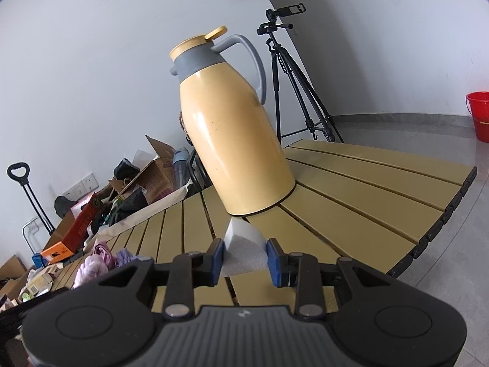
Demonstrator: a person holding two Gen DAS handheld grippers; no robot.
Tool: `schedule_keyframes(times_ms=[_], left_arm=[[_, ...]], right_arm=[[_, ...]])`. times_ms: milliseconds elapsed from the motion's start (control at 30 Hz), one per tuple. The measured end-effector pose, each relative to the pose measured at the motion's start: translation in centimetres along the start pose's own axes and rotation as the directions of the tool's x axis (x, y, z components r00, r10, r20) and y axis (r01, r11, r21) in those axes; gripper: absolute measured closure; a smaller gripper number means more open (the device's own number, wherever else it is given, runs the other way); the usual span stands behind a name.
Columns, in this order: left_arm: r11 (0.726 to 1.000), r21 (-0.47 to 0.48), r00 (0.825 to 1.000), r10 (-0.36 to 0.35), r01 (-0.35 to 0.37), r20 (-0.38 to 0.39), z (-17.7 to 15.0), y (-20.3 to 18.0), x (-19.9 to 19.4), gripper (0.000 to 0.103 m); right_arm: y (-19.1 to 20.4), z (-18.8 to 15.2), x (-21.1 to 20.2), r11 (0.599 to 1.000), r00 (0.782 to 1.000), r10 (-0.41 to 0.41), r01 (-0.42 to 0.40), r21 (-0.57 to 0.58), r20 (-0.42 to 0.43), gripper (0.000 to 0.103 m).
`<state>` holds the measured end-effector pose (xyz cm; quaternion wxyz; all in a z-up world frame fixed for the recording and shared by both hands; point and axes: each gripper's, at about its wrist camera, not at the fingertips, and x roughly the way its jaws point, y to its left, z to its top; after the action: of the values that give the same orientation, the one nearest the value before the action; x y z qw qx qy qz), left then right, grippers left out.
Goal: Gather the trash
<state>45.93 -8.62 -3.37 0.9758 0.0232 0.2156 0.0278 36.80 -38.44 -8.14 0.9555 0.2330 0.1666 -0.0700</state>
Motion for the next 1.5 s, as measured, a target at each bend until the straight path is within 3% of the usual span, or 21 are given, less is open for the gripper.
schedule_keyframes(times_ms=[267,367,700,833,1100,1200,1500], left_arm=[[0.999,0.000,0.992,0.043,-0.043,-0.120,2.1,-1.9,5.5,0.000],[0.995,0.023,0.982,0.102,-0.099,-0.157,2.3,-2.7,7.3,0.000],[0.977,0.001,0.957,0.209,-0.213,-0.201,2.6,-3.5,10.9,0.000],[0.977,0.004,0.954,0.211,-0.215,-0.212,2.7,-3.3,11.4,0.001],[0.989,-0.019,0.965,0.137,-0.145,-0.224,2.9,-2.2,10.6,0.064],[0.991,-0.016,0.968,0.126,-0.132,-0.217,3.2,-1.8,9.9,0.071],[0.994,-0.018,0.975,0.100,-0.106,-0.199,3.4,-1.0,7.6,0.074]], right_arm=[[-1.3,0.1,0.2,0.999,1.000,-0.015,0.015,0.030,-0.004,0.073],[-1.7,0.2,0.2,0.999,1.000,-0.027,0.027,0.043,-0.001,0.073],[-2.4,0.2,0.6,0.997,0.999,-0.041,0.041,0.072,-0.011,0.073],[-2.4,0.1,0.6,0.997,0.999,-0.038,0.039,0.071,-0.013,0.073],[-2.5,0.2,0.5,0.996,0.999,-0.030,0.031,0.086,-0.014,0.073],[-2.5,0.2,0.3,0.996,1.000,-0.027,0.028,0.086,-0.010,0.073],[-3.0,0.4,-0.2,0.994,1.000,-0.026,0.025,0.108,0.001,0.073]])
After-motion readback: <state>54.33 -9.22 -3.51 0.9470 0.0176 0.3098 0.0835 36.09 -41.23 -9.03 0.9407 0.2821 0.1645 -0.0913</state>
